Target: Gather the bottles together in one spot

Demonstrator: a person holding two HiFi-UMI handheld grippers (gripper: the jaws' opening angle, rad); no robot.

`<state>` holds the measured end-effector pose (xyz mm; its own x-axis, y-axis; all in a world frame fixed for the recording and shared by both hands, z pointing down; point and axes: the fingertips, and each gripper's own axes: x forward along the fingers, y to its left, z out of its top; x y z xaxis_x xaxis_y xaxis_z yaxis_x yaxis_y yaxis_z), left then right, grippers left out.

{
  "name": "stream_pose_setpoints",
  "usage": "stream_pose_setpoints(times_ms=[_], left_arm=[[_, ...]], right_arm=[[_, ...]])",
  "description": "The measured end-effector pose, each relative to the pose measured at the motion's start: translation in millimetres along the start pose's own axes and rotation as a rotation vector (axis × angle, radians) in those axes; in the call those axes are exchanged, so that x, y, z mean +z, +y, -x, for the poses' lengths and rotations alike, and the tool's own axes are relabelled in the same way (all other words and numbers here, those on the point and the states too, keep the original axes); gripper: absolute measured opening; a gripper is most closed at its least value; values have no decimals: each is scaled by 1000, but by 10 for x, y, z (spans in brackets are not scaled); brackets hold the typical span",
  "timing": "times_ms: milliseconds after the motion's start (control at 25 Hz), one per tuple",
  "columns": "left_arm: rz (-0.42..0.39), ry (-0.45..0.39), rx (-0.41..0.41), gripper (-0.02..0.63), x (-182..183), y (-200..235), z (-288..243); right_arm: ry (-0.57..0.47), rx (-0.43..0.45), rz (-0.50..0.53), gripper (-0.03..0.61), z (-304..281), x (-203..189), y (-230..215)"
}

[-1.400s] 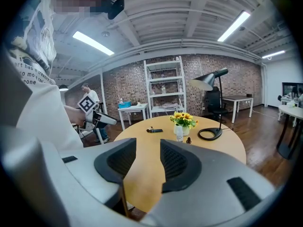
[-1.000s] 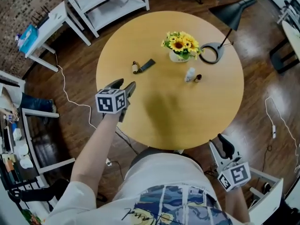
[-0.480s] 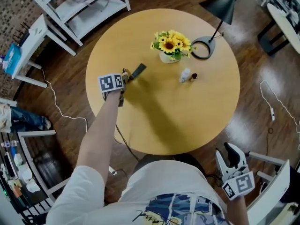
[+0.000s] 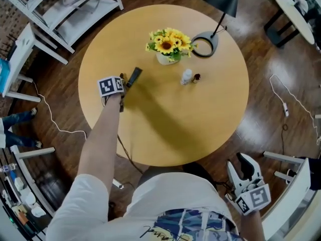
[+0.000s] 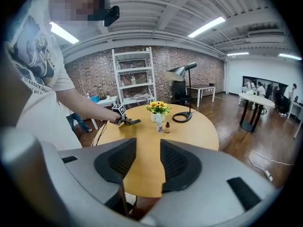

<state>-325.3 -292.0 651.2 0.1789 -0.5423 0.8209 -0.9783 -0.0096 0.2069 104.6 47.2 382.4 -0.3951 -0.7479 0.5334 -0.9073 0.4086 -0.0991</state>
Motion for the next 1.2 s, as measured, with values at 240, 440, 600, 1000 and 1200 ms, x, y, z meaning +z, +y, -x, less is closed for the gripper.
stream_pose_setpoints(times_ms=[240,440,600,1000,1200], left_arm=[[-64,-33,25,144,58,16,61],[-60,-184,-118,143,225,-250,586],[-17,-312,-353,143,270,-801,1272],[19,-416,-1206,143,-208,-2869,3399],[6,-395,-1507,141,-651,-3476,4110]], right_arm=[[0,20,19,184,-64,41,-56],[-22,80,70,184,-124,190,-108],[-46,188,163,183,-230,406,-122],[-147,685,383,163,-425,1424,181],[-181,985,431,164,-247,1740,673]])
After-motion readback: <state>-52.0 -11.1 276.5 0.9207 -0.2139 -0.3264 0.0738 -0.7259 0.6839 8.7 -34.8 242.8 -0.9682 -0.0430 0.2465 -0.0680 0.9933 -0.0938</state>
